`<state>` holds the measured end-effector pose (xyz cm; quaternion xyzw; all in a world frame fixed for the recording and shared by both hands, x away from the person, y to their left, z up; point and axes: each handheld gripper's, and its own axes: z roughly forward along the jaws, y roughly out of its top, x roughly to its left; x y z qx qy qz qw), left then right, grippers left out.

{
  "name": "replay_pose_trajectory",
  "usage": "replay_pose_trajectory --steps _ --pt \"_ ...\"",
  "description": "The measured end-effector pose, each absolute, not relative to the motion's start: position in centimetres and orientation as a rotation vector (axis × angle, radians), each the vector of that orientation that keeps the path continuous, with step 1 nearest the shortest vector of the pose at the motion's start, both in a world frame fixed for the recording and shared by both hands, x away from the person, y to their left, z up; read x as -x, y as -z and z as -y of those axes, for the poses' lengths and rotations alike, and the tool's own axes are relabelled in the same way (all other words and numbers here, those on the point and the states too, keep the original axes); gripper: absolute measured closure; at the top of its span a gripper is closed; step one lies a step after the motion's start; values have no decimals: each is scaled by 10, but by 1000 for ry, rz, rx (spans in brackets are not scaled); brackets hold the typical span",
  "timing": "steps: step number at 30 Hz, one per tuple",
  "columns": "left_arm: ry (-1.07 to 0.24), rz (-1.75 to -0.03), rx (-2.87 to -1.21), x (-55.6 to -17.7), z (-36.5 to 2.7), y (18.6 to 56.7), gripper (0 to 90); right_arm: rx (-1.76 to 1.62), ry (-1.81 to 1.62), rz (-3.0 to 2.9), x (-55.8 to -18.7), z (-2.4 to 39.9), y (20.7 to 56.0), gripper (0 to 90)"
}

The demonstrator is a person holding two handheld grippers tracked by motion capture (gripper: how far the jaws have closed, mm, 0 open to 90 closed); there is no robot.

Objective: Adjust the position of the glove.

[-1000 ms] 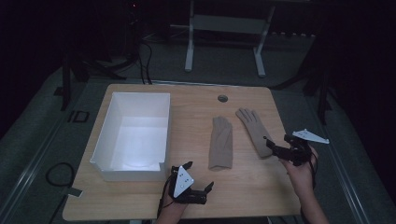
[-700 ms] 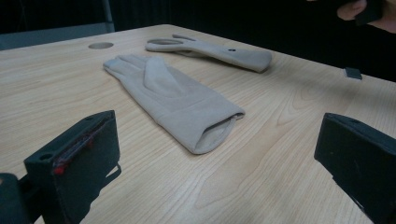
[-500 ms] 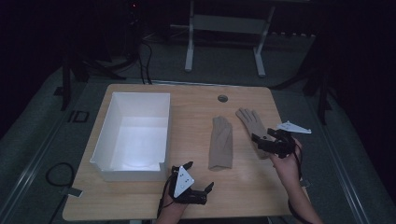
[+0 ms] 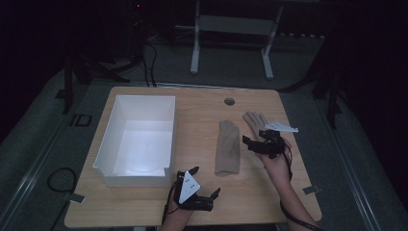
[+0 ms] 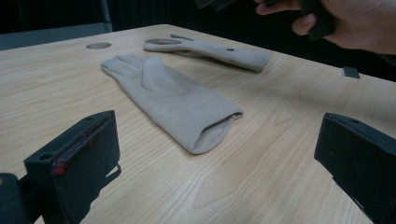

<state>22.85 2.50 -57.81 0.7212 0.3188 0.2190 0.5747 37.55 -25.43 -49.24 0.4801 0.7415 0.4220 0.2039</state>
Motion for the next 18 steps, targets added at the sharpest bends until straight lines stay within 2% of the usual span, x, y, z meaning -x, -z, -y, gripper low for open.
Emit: replay_pose_trajectory --steps 11,18 --pt "-510 -734 -1701 -229 -24 578 5 -1378 -1117 -2126 -392 222 519 205" --pt "-505 -729 -1701 -228 -24 578 5 -1423 -1083 -2132 -403 206 535 256"
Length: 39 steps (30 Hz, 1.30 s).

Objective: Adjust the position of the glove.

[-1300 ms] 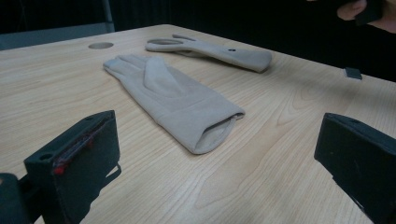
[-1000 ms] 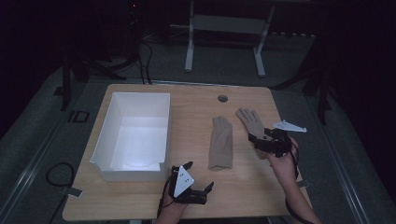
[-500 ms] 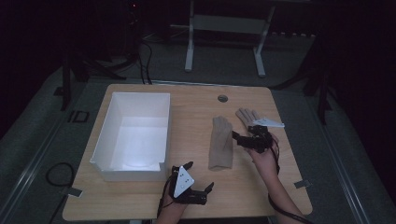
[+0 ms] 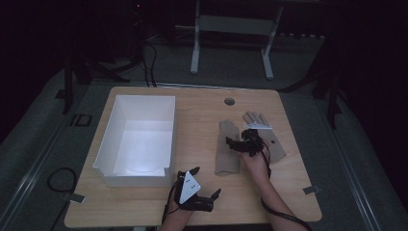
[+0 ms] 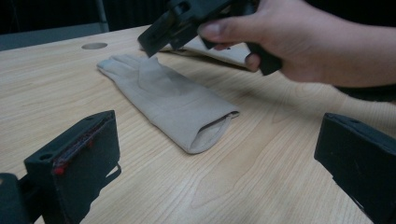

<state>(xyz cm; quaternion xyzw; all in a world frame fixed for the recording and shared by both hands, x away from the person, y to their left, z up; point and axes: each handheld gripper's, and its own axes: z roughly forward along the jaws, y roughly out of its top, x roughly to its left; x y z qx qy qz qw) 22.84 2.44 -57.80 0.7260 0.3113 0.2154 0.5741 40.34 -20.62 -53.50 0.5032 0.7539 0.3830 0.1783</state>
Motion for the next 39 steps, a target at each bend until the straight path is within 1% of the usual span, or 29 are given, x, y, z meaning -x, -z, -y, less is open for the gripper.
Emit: replay_pose_trajectory --steps 4,6,8,11,12,13,14,15,16,17,18,19,20,21,22,23,25,28,30,31,32,33,34,35,39 --pt "-504 -726 -1704 -228 -24 578 5 -1426 -1059 -2125 -406 203 540 265" --pt "-504 -725 -1704 -228 -24 578 5 -1452 -1019 -2140 -412 199 552 287" --pt "-502 -726 -1703 -228 -24 578 5 -1454 -997 -2142 -412 197 555 292" --pt "-502 -724 -1706 -228 -24 578 5 -1423 -928 -2146 -412 193 562 349" --pt "-500 -724 -1706 -228 -24 578 5 -1369 -883 -2138 -409 189 564 419" --pt "-499 -724 -1708 -229 -24 578 5 -1369 -883 -2138 -409 189 564 419" --pt "-501 -723 -1709 -229 -24 578 5 -1342 -890 -2127 -407 188 566 483" --pt "-502 -723 -1708 -228 -24 578 5 -1342 -890 -2127 -407 188 566 483" --pt "-503 -723 -1708 -228 -24 578 5 -1332 -894 -2107 -405 188 567 563" --pt "-503 -723 -1708 -228 -24 578 5 -1332 -894 -2107 -405 188 567 563" --pt "-501 -725 -1707 -228 -24 578 5 -1341 -894 -2093 -405 188 567 631" --pt "-501 -725 -1707 -228 -24 578 5 -1341 -894 -2093 -405 188 567 631" --pt "-501 -725 -1708 -228 -24 578 5 -1343 -900 -2089 -406 189 567 692" --pt "-501 -725 -1708 -228 -24 578 5 -1343 -900 -2089 -406 189 567 692" --pt "-500 -726 -1708 -229 -24 578 5 -1343 -904 -2106 -407 190 565 741" --pt "-499 -726 -1708 -229 -24 578 5 -1343 -904 -2106 -407 190 565 741" --pt "-496 -729 -1707 -229 -24 578 5 -1345 -923 -2127 -407 191 560 770" --pt "-498 -729 -1707 -229 -24 578 5 -1358 -968 -2139 -406 194 553 775" --pt "-499 -729 -1708 -229 -24 578 5 -1330 -1016 -2137 -402 197 537 777" --pt "-499 -729 -1708 -229 -24 578 5 -1330 -1016 -2137 -402 197 537 777" --pt "-499 -730 -1708 -229 -24 578 5 -1327 -1066 -2124 -397 200 523 777" --pt "-499 -731 -1708 -229 -24 578 5 -1327 -1066 -2124 -397 200 523 777" --pt "-499 -732 -1707 -229 -24 578 5 -1302 -1082 -2101 -390 203 510 777" --pt "-499 -732 -1708 -229 -24 578 5 -1302 -1082 -2101 -390 203 510 777" --pt "-503 -734 -1708 -229 -24 578 5 -1300 -1151 -2088 -374 212 488 777"
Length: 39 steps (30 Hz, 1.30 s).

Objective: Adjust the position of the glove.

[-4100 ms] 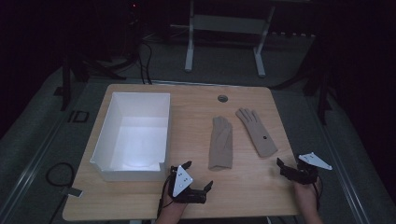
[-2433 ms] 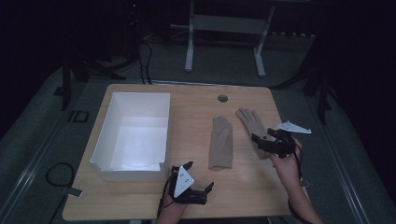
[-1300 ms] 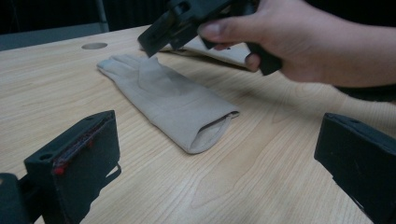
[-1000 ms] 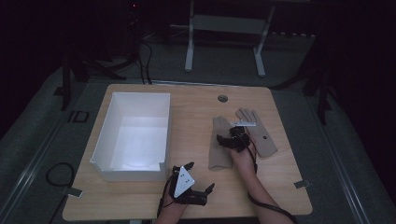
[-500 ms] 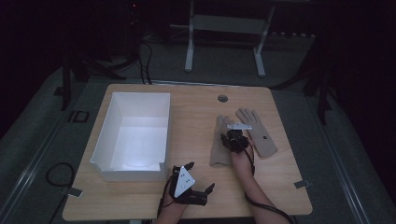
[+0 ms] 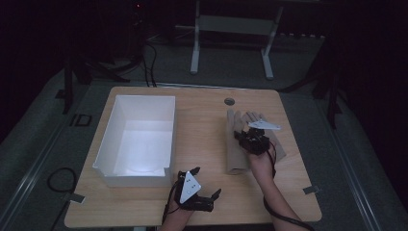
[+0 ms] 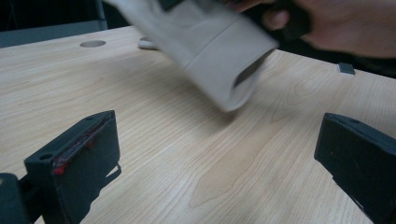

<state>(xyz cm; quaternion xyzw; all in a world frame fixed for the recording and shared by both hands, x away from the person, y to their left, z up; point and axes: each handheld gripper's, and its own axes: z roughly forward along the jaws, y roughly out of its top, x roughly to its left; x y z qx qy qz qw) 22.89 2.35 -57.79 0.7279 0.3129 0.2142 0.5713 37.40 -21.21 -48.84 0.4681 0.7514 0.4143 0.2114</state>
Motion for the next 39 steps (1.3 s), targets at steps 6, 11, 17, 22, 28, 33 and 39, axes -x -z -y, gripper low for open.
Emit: replay_pose_trajectory --steps 6,11,17,22,28,33,39 --pt "-506 -734 -1710 -229 -23 578 5 -1325 -1154 -2075 -351 230 495 777" --pt "-505 -740 -1704 -229 -24 578 5 -1412 -1077 -2128 -346 242 530 774" --pt "-503 -736 -1710 -229 -23 578 5 -1444 -1030 -2158 -349 253 557 749" --pt "-498 -739 -1705 -229 -24 578 5 -1375 -1024 -2193 -352 255 559 723" --pt "-499 -737 -1706 -229 -24 578 5 -1317 -1035 -2244 -359 258 560 541" --pt "-498 -739 -1706 -229 -24 578 5 -1257 -1012 -2272 -362 259 556 519" --pt "-497 -738 -1706 -229 -24 578 5 -1219 -1041 -2209 -357 266 541 528"
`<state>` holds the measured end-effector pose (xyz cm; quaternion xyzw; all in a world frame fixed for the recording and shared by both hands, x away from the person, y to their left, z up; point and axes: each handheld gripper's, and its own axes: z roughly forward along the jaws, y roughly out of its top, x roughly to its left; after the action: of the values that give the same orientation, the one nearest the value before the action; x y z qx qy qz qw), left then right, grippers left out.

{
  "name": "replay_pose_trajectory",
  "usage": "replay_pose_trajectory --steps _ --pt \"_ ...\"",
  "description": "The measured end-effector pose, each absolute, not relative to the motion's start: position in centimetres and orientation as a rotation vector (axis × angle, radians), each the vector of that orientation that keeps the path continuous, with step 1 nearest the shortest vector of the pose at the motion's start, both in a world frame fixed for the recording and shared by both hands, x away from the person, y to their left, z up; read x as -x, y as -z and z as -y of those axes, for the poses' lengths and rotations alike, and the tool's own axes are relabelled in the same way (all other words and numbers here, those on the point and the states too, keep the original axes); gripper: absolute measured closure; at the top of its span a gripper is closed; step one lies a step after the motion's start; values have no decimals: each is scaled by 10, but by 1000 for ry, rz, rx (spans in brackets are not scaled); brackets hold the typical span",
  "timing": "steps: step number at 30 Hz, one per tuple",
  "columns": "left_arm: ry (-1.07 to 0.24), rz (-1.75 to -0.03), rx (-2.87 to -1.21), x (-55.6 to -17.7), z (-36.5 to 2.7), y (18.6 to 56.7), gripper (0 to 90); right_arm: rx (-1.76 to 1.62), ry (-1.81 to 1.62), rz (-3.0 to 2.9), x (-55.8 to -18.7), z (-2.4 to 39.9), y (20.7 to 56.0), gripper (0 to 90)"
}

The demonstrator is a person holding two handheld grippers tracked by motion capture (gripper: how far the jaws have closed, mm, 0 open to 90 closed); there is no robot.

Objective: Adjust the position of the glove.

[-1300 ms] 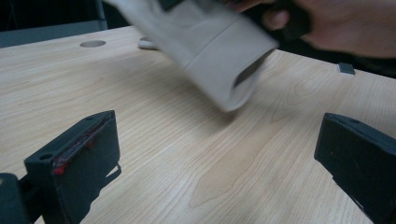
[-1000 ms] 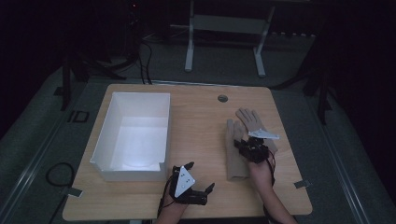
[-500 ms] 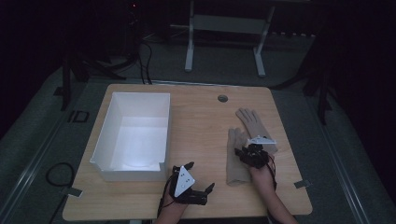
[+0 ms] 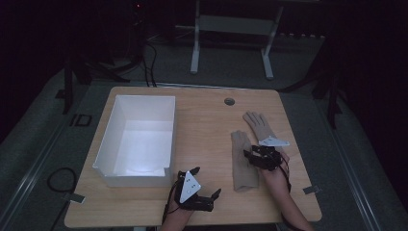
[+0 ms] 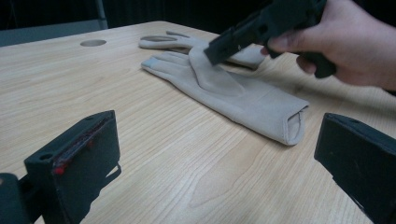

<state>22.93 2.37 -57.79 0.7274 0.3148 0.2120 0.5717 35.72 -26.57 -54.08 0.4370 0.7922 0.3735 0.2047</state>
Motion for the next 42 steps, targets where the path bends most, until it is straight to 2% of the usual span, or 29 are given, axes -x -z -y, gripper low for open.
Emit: replay_pose_trajectory --steps 5,8,19,35,42 --pt "-498 -737 -1706 -229 -24 578 5 -1230 -1032 -2150 -361 285 528 525" --pt "-496 -737 -1708 -229 -24 578 5 -1296 -1037 -2100 -368 309 524 555" --pt "-497 -738 -1711 -230 -23 578 5 -1411 -955 -2013 -395 354 526 554" --pt "-491 -739 -1711 -230 -24 578 5 -1357 -942 -2103 -449 339 537 519" --pt "-489 -741 -1710 -230 -24 578 5 -1343 -920 -2163 -460 335 551 547"
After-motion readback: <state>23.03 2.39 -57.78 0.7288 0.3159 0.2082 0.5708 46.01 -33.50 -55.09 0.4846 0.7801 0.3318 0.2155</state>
